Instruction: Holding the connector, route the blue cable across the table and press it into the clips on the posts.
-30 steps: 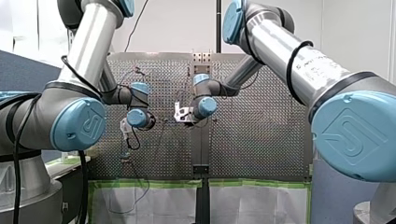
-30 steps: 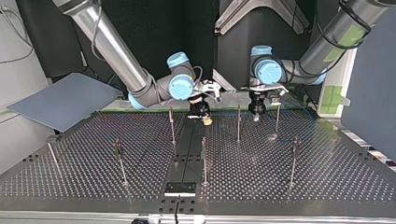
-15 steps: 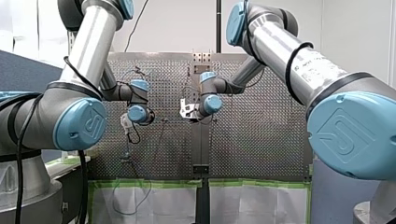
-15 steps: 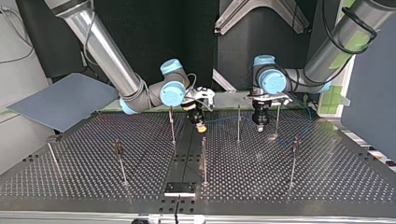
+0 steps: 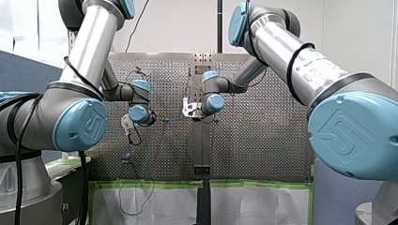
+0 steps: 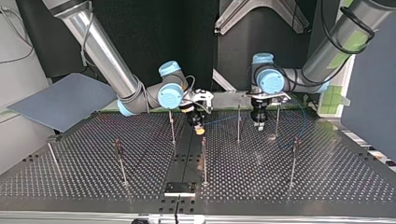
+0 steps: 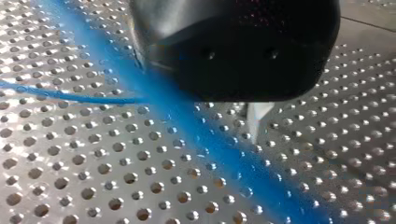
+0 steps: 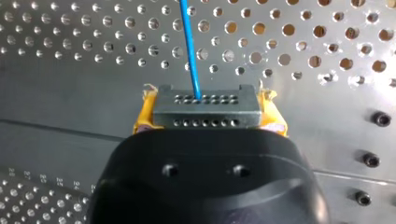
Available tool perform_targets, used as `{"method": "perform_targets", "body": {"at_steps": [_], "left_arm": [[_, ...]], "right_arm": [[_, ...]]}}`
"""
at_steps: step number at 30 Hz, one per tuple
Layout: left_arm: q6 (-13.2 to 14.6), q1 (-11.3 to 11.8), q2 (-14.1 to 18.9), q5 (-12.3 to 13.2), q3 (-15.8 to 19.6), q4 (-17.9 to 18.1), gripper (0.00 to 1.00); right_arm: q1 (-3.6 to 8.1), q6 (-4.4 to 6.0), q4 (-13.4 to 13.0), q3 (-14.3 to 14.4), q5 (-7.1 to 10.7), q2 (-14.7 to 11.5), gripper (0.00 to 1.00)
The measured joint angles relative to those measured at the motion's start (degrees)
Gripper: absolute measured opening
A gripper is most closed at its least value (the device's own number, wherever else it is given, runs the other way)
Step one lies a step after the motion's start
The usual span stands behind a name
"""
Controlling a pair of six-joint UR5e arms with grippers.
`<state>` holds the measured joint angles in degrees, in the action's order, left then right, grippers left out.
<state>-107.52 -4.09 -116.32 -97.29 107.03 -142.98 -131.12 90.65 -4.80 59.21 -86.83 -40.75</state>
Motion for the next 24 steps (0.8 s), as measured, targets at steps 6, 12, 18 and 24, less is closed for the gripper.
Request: {"method": "perform_targets", "body": {"at_steps": [6,12,18,24], "left_arm": [[1.32,-1.0,0.04,-1.57,0.0,-3.67,1.0],[3.26,-2.46,0.25,-2.99,0.2,-6.62,1.0],[3.86,-3.96,2.45,-3.2,2.25,-9.64,1.0],[3.93,-5.14,5.61,-4.69,3.13,-12.86,1.0]], "right_arm": [[0.3,0.11,0.22,-0.02,0.06,0.0,0.0],[1.03,0.32,0.31,-0.01,0.08,0.0,0.0],[1.7,0.57,0.35,-0.01,0.08,0.0,0.0],[1.77,0.6,0.38,-0.01,0.87,0.01,0.0]]}}
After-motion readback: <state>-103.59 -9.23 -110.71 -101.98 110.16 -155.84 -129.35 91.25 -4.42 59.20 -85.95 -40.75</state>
